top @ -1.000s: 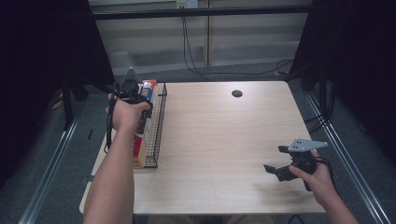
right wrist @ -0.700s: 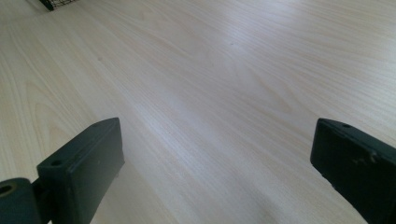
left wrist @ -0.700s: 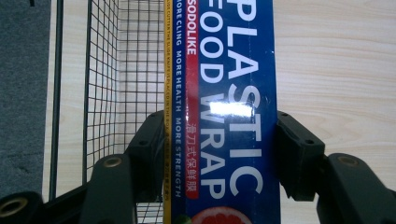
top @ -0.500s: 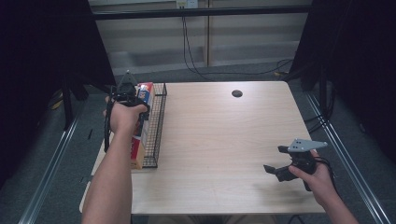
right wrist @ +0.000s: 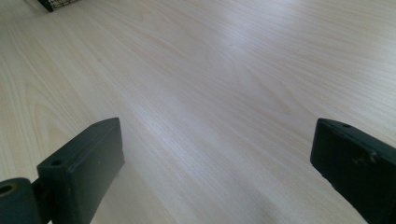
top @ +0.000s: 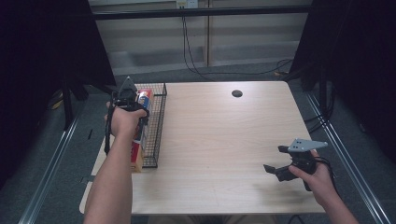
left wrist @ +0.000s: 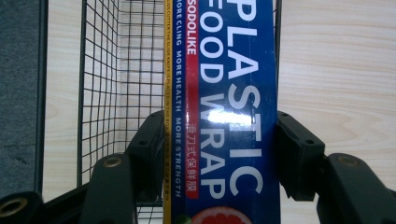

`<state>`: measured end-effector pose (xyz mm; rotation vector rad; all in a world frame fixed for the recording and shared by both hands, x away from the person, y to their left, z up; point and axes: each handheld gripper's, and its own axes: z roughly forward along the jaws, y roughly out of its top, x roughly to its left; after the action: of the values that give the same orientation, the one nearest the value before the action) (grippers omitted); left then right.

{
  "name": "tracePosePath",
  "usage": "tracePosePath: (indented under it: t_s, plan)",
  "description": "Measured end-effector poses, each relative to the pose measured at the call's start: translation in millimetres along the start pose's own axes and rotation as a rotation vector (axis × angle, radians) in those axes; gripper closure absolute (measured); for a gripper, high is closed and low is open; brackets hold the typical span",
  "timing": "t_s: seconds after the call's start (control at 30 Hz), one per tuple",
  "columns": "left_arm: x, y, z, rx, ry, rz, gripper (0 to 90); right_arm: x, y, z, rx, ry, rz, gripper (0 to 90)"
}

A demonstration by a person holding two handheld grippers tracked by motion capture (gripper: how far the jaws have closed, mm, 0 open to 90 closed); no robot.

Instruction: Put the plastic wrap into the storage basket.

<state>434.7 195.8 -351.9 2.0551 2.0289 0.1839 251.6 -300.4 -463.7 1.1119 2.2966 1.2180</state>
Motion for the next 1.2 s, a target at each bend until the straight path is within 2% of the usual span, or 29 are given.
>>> tracePosePath:
  t_s: [0.17, 0.23, 0.5, 1.2]
  plan:
    - [2.6, 0.0, 5.2, 0.009, 0.005, 0.005, 43.2, 0.1, -0.1, 0.2, 0.000, 0.003, -0.001, 2.5]
    - [2.5, -0.4, 7.1, 0.010, 0.000, -0.009, 43.2, 0.0, -0.2, 0.3, 0.001, 0.003, -0.002, 2.5]
    - [6.7, -0.1, 16.6, 0.024, -0.003, -0.016, 43.2, 0.0, -0.3, 0.5, 0.003, -0.001, -0.002, 2.6]
    - [5.7, 3.7, 33.1, 0.045, -0.001, -0.003, 42.8, -1.0, -1.0, 1.3, 0.007, 0.001, -0.004, 2.6]
